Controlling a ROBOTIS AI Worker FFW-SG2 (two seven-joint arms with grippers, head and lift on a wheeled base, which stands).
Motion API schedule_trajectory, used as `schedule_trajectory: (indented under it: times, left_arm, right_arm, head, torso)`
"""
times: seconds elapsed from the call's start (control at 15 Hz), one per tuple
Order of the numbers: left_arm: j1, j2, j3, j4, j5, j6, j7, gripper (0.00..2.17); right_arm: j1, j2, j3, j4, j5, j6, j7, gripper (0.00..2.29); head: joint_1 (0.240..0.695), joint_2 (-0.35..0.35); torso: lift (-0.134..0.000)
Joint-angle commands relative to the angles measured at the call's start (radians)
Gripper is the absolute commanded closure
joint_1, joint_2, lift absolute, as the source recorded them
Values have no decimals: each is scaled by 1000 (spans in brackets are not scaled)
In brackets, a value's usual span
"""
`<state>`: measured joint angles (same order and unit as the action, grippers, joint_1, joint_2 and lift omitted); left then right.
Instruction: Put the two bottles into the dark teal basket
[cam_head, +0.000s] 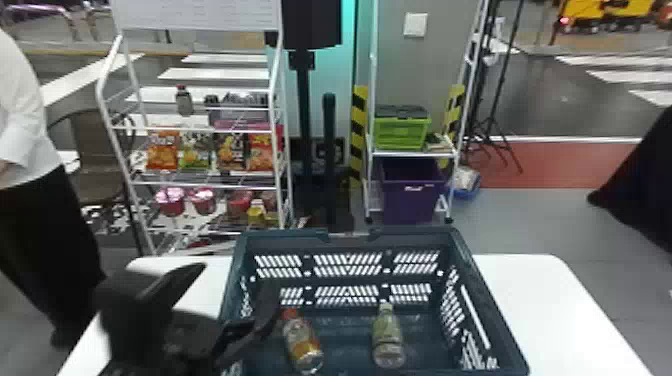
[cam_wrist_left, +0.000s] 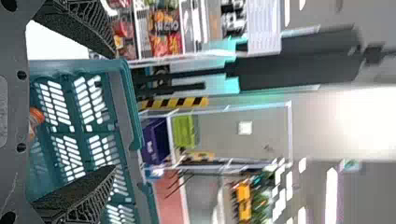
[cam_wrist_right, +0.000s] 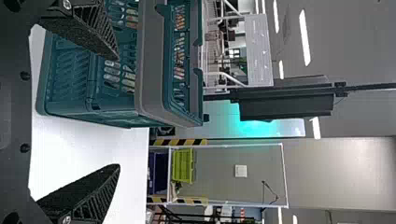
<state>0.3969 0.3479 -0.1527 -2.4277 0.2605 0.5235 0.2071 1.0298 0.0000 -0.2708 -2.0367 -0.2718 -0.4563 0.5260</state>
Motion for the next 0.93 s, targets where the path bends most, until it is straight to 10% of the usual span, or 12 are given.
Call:
schedule_trajectory:
  times: [0.0, 0.47, 0.87]
  left_arm:
    - [252, -21, 51, -13, -29, -313, 18, 46]
    - [580, -55, -125, 265, -225, -1122, 255, 43]
    - [551, -56, -335, 450, -359, -1178, 439, 39]
  right_arm:
    - [3, 1, 2, -16, 0, 2, 8, 56]
    - [21, 1, 18, -46, 2, -8, 31, 56]
    - [44, 1, 16, -63, 0, -14, 95, 56]
  head:
    - [499, 0]
    - [499, 0]
    - [499, 0]
  torso:
    - [0]
    - [0]
    - [0]
